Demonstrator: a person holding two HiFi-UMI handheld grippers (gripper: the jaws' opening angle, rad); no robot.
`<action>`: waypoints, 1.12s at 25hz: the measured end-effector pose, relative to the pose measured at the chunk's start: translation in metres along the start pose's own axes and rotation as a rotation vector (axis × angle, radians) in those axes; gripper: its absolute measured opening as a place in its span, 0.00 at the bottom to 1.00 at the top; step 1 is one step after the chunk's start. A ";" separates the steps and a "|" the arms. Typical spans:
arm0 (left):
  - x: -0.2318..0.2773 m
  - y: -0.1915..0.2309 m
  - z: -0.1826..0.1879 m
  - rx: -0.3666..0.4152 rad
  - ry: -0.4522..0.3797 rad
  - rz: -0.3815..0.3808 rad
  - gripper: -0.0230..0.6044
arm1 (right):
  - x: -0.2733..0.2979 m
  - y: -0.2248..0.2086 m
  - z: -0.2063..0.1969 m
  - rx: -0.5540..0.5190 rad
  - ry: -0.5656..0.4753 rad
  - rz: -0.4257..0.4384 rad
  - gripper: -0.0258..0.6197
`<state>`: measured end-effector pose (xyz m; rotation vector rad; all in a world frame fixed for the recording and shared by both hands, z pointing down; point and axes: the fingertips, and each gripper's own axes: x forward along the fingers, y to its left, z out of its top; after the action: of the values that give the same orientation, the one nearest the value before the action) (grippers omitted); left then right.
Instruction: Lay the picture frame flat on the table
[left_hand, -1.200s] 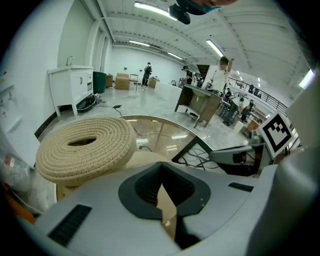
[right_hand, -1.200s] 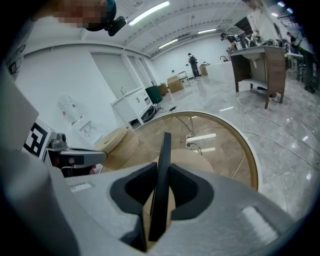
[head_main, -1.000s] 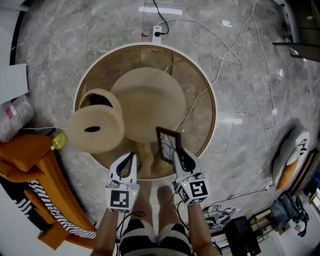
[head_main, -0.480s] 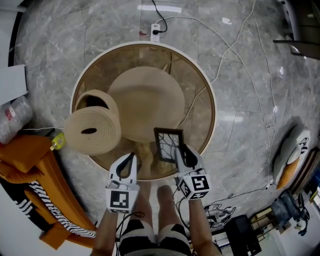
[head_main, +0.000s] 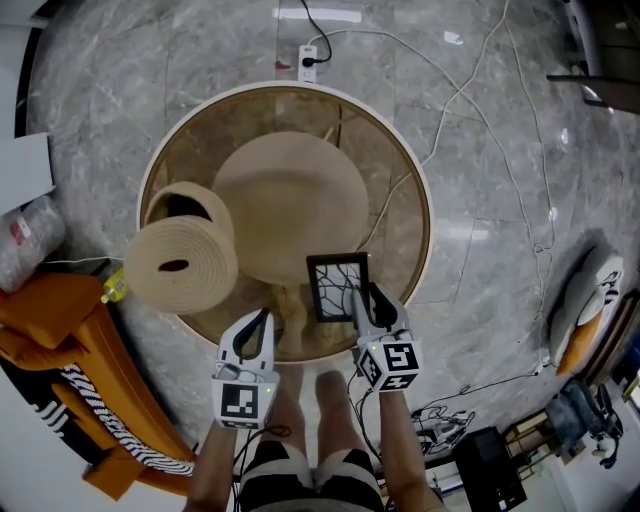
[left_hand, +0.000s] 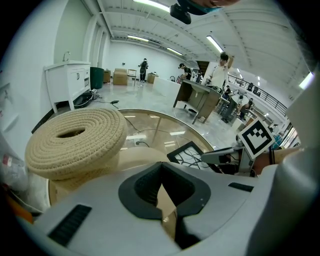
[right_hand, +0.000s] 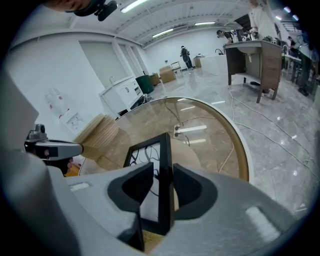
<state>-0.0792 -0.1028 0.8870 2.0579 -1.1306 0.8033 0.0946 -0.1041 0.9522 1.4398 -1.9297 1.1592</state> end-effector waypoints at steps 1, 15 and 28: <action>0.000 -0.001 -0.001 0.014 -0.002 -0.004 0.06 | 0.001 -0.001 -0.001 -0.003 0.004 -0.002 0.23; -0.007 -0.007 0.008 0.063 -0.027 -0.009 0.06 | -0.008 0.003 0.006 -0.035 -0.007 0.002 0.23; -0.083 -0.033 0.084 0.131 -0.144 0.031 0.06 | -0.092 0.039 0.081 -0.143 -0.115 0.011 0.23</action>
<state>-0.0698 -0.1145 0.7648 2.2422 -1.2187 0.7718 0.0990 -0.1188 0.8244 1.4479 -2.0559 0.9402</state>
